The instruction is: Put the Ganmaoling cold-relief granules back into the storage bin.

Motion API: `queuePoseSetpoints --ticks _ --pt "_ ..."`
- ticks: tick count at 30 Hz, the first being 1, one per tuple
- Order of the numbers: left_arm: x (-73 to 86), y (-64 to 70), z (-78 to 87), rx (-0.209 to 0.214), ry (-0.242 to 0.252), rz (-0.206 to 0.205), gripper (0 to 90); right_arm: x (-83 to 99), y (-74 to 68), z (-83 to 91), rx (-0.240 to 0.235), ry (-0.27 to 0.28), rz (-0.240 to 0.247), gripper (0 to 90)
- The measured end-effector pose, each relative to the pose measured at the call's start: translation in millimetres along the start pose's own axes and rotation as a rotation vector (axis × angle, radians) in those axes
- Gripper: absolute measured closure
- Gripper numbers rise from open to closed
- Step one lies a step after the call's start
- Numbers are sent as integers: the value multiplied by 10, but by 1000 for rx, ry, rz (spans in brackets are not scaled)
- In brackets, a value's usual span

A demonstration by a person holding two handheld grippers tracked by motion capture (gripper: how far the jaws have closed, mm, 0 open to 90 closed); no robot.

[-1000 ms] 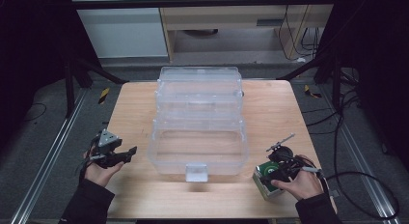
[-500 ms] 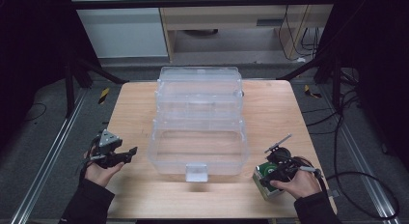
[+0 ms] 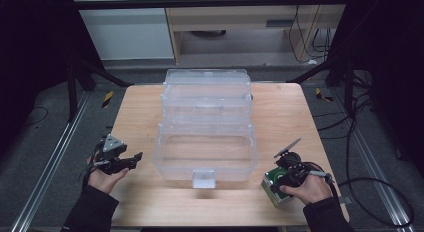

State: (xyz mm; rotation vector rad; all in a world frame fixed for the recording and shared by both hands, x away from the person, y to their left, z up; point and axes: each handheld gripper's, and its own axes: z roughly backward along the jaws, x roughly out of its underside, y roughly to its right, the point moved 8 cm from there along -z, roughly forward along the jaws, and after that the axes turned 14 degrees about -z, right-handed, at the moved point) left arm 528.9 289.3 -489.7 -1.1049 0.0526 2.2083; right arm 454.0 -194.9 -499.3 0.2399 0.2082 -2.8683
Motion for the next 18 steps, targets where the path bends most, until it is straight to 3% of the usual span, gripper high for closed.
queuePoseSetpoints --ticks 7,18 --pt "5 -4 1 1 -2 -1 317 0 -5 11 13 -26 12 169" --pt "9 0 -6 2 -6 -3 317 5 44 57 11 -13 36 180"
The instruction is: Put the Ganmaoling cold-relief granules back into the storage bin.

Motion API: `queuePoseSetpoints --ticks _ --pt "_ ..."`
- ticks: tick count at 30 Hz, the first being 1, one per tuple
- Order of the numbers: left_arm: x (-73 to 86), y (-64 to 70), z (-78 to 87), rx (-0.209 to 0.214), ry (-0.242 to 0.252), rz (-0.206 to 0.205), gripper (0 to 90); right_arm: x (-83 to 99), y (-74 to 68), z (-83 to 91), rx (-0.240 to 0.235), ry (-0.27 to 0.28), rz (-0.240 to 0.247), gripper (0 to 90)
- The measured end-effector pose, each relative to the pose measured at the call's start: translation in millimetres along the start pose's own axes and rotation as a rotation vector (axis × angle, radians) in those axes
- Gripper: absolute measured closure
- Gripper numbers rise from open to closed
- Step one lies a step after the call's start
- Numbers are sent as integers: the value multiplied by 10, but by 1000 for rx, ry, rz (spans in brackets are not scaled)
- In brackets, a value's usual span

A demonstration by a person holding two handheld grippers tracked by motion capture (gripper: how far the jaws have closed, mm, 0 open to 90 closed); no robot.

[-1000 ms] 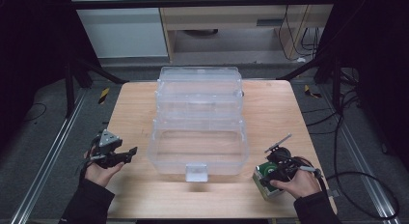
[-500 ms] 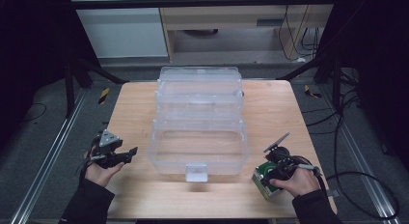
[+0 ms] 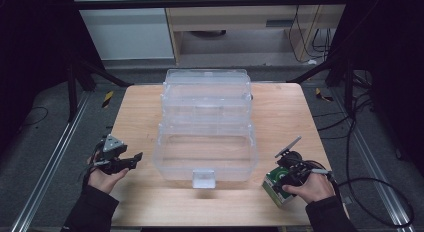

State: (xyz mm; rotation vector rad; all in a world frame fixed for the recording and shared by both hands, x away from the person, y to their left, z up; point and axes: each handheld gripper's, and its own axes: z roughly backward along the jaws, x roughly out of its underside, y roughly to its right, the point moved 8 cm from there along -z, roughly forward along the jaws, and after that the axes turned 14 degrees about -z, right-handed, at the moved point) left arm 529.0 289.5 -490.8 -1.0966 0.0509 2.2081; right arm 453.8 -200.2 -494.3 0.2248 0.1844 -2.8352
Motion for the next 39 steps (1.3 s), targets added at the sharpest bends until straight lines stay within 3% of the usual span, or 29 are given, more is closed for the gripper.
queuePoseSetpoints --ticks 8,19,39 --pt "6 0 -2 -1 -3 1 317 -33 31 136 -12 45 2 179" --pt "7 6 -6 0 -5 -2 316 -142 104 453 -1 132 -14 178" --pt "14 10 -13 4 -9 -1 315 -413 104 943 28 205 56 179"
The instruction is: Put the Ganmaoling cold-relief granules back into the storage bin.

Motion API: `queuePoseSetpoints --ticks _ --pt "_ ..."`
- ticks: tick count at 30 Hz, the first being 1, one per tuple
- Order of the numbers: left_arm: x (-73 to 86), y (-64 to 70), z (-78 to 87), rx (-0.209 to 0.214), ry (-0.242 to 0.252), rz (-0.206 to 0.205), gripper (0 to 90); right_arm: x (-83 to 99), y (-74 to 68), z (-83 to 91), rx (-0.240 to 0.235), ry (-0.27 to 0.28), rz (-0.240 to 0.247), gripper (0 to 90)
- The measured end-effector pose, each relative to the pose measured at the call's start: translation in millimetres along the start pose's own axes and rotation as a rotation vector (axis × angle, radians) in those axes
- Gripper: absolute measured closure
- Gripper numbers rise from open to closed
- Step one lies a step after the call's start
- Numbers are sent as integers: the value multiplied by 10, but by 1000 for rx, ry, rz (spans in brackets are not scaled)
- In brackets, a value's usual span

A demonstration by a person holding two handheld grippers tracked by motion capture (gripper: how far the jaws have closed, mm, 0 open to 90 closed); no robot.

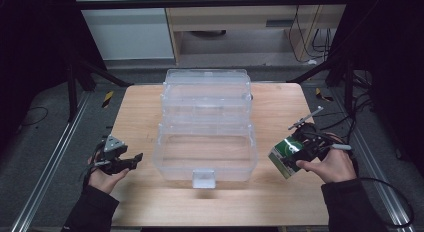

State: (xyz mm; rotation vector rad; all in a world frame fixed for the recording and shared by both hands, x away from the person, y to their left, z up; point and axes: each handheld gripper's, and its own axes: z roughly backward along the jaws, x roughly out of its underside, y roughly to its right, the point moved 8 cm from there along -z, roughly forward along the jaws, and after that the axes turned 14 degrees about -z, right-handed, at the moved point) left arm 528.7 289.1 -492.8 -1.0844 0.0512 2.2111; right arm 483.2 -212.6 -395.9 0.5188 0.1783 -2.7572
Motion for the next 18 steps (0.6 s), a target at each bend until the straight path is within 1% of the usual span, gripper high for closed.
queuePoseSetpoints --ticks 3,10,11,13,18 --pt "3 -2 -4 0 0 1 315 -56 14 45 12 8 21 179" --pt "15 -9 -9 -1 -5 4 315 -177 -39 124 -4 17 38 178" --pt "16 -10 -9 -1 -5 4 315 -195 -46 131 -2 19 50 178" --pt "18 -13 -9 -2 -5 4 315 -224 -72 148 -4 20 58 178" --pt "17 -9 -10 0 -5 5 315 -324 -167 193 -14 29 108 178"
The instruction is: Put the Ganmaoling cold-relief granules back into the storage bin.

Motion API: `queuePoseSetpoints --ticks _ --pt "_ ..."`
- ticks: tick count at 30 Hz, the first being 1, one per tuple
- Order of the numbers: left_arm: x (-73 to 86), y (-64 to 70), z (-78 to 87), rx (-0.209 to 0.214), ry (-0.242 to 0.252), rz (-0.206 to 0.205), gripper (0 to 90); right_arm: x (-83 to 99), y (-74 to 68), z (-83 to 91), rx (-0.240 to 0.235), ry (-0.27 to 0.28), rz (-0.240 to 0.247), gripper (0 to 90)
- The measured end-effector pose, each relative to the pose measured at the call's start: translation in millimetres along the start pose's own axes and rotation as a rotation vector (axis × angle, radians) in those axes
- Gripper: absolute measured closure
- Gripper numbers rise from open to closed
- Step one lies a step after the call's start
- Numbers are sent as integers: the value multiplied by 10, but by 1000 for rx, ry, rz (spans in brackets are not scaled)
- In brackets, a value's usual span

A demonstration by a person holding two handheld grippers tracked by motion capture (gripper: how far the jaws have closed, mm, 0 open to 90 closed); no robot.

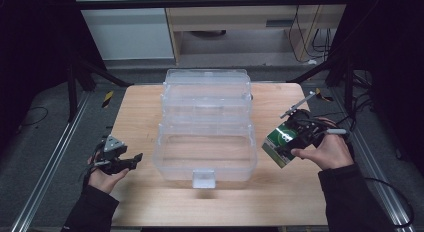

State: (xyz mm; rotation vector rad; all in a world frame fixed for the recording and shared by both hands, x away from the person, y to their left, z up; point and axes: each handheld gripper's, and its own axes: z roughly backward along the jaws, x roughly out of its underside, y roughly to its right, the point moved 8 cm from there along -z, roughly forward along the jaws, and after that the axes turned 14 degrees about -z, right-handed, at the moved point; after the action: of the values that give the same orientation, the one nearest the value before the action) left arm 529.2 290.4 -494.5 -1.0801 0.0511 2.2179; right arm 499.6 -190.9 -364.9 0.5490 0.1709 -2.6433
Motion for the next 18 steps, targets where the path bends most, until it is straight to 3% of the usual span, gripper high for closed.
queuePoseSetpoints --ticks 9,18 --pt "3 1 -4 1 -2 -1 314 -215 -206 50 -47 10 103 178" --pt "1 0 -4 3 2 1 314 -381 -355 -52 -100 -8 193 178"
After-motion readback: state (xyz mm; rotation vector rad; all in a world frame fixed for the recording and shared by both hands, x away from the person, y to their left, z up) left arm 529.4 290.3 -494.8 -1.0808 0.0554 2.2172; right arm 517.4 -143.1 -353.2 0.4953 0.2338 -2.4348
